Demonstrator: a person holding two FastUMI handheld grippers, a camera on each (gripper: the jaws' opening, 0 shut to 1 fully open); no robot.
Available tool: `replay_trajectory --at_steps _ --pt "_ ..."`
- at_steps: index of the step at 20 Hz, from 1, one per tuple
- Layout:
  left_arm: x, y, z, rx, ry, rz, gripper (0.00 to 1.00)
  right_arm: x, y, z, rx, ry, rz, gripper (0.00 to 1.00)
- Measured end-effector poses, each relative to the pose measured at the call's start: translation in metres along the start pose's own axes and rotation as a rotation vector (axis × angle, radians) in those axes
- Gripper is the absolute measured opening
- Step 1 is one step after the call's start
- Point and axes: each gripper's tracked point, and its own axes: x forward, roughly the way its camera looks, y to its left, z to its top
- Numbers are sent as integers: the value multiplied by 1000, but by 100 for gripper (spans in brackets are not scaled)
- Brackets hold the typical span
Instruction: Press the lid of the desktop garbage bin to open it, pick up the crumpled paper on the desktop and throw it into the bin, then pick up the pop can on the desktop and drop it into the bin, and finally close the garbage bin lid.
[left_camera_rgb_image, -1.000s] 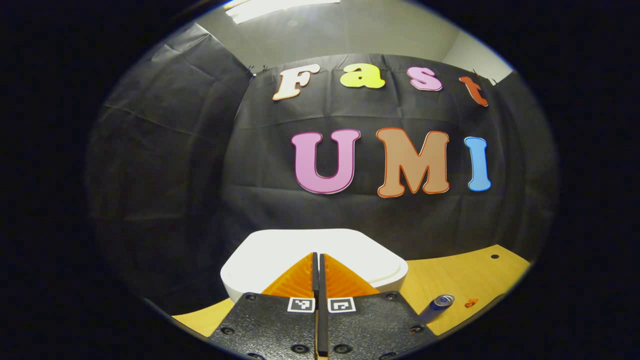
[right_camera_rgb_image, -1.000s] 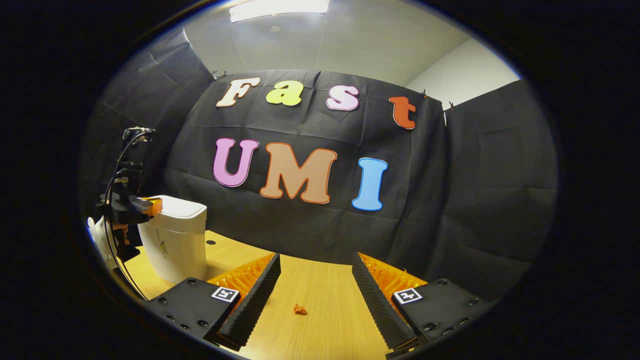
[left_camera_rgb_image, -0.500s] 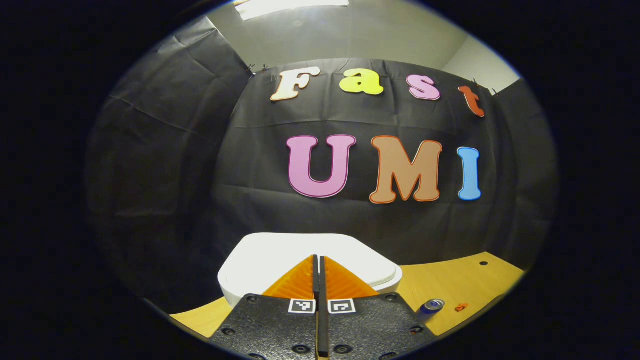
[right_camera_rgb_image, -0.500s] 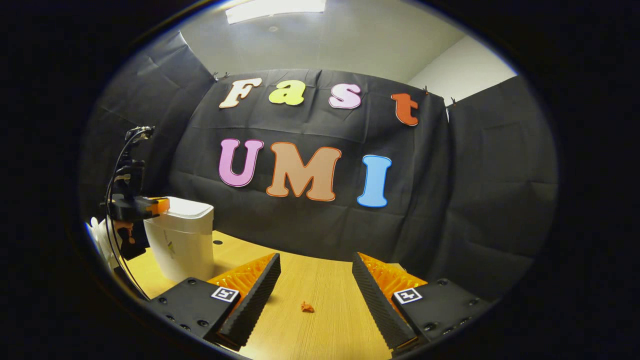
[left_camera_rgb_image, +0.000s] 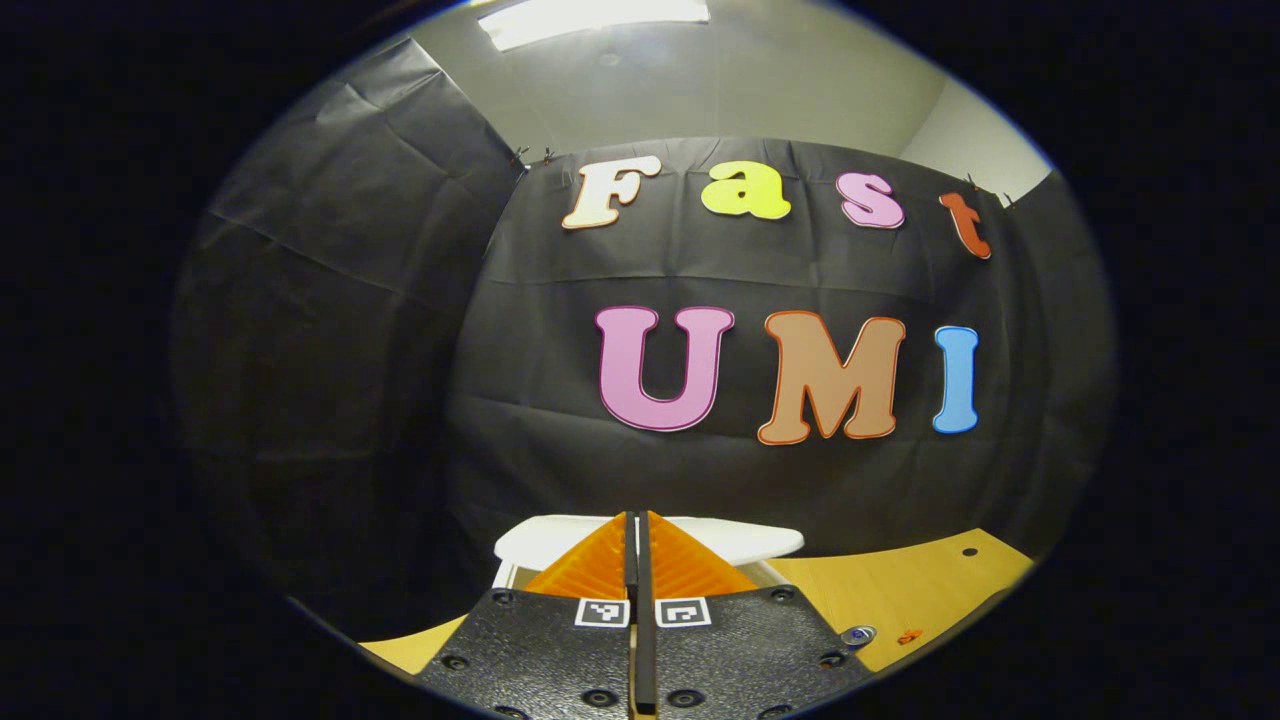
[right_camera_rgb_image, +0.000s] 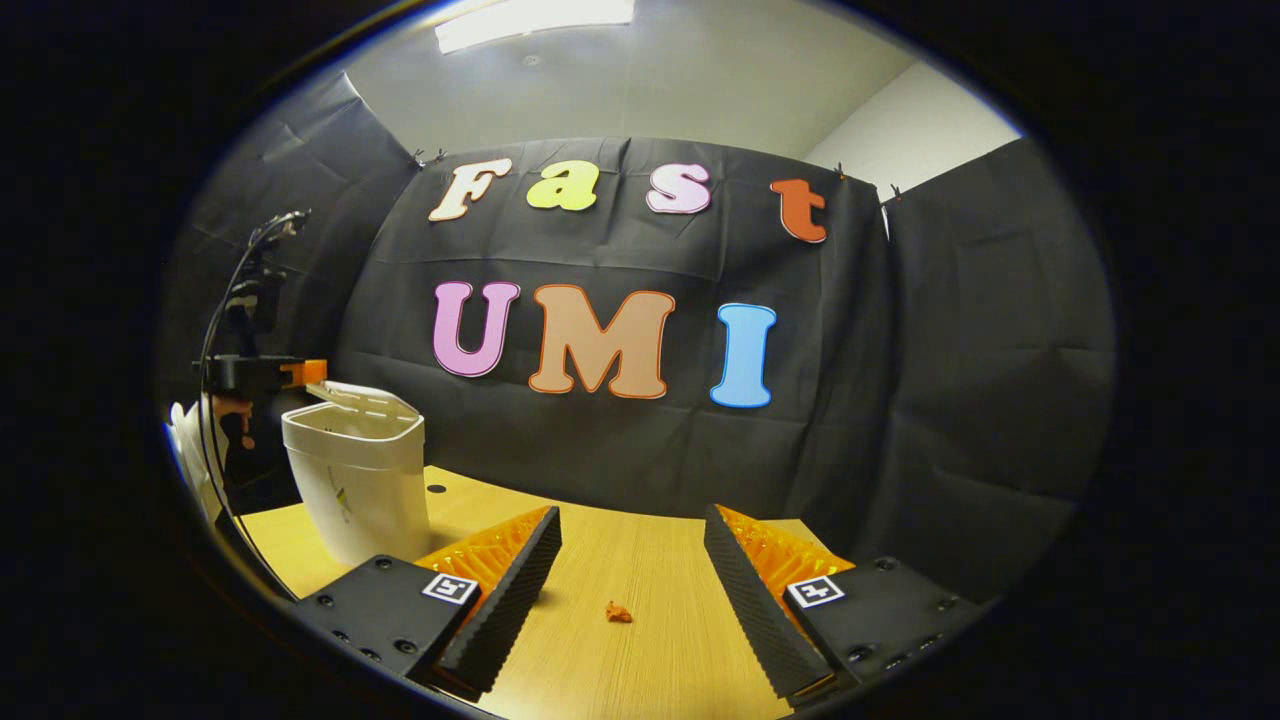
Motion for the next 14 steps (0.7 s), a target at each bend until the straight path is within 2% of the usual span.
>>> replay_trajectory --at_steps 4,5,7,9,11,14 --pt "-34 -24 19 15 -19 -30 0 16 -1 -18 45 32 29 96" --pt "-42 -33 22 27 -26 -46 10 22 -1 -22 56 36 39 96" --pt "-59 -54 31 32 -56 -97 47 37 0 -32 65 48 56 96" --pt "-72 -65 37 35 -86 -117 85 55 0 -47 63 64 76 96" --pt "-82 -71 37 26 -92 -109 95 74 0 -63 65 83 89 96" --pt "-95 -72 42 -29 -102 -83 94 100 4 -91 90 118 120 96"
